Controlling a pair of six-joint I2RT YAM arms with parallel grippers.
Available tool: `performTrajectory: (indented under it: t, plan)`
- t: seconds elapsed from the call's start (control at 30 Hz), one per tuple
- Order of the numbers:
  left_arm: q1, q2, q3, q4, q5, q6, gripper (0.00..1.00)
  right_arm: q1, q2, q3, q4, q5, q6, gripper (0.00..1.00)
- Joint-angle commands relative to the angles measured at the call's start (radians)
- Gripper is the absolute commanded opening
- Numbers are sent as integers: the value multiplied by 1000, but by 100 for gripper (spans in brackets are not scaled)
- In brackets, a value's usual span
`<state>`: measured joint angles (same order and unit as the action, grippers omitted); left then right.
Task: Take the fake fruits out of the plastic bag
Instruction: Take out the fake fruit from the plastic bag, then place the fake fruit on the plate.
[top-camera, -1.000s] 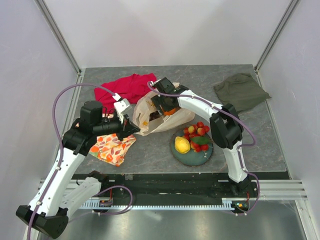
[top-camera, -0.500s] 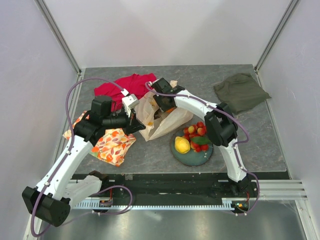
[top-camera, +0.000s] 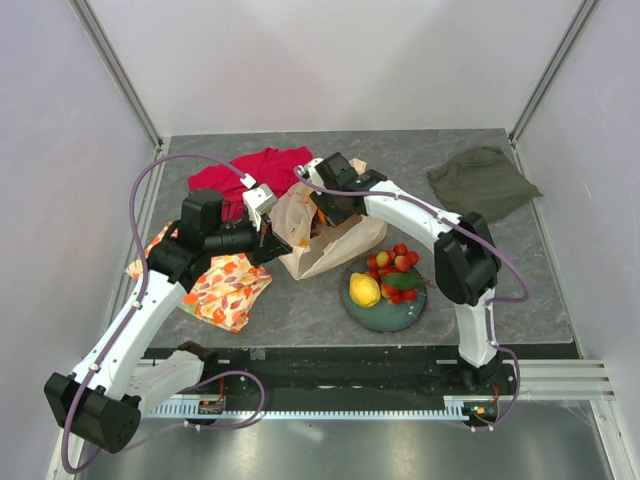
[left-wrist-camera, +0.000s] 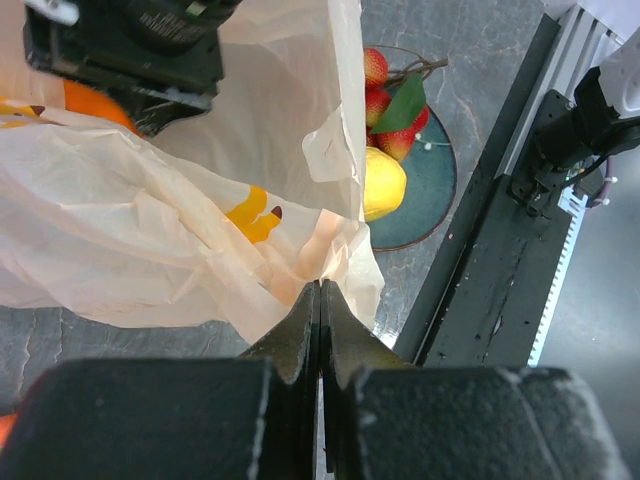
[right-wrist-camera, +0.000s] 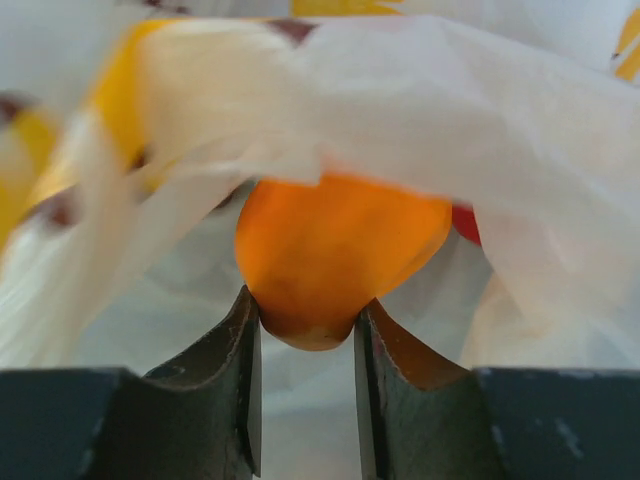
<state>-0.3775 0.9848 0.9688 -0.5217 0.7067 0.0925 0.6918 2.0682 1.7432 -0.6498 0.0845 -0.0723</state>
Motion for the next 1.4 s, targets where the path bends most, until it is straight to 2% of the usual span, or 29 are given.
performTrajectory:
  t: [0.0, 0.17, 0.2, 0.3, 0.47, 0.57, 0.7, 0.77, 0.87, 1.0, 1.13, 1.37]
  plan:
    - [-3, -17, 25, 48, -30, -10, 2, 5, -164, -43, -10, -81, -75, 0]
    - [-4, -12, 18, 72, -46, -8, 2, 8, -255, -111, -33, -166, -127, 0]
    - [-4, -12, 22, 78, -62, -11, 2, 8, -291, -122, -46, -242, -174, 0]
    - [-4, 11, 33, 106, -93, -16, 2, 6, -399, -177, -47, -343, -250, 0]
    - [-3, 63, 67, 118, -154, -19, 2, 6, -580, -205, -42, -431, -420, 0]
    - [-3, 86, 91, 117, -190, -13, 2, 6, -660, -192, -169, -469, -579, 0]
    - [3, 113, 108, 133, -210, -25, 2, 8, -761, -276, -444, -473, -852, 0]
    - [17, 127, 108, 146, -211, -42, 2, 8, -813, -373, -522, -460, -990, 0]
    - [48, 147, 122, 157, -204, -83, 2, 14, -867, -510, -564, -454, -1073, 0]
    - [68, 160, 139, 143, -211, -85, 2, 43, -844, -586, -531, -440, -1158, 0]
    - [78, 157, 140, 137, -217, -83, 2, 95, -711, -573, -533, -414, -1132, 0]
    - [84, 158, 136, 86, -217, -70, 2, 181, -686, -608, -496, -356, -1114, 0]
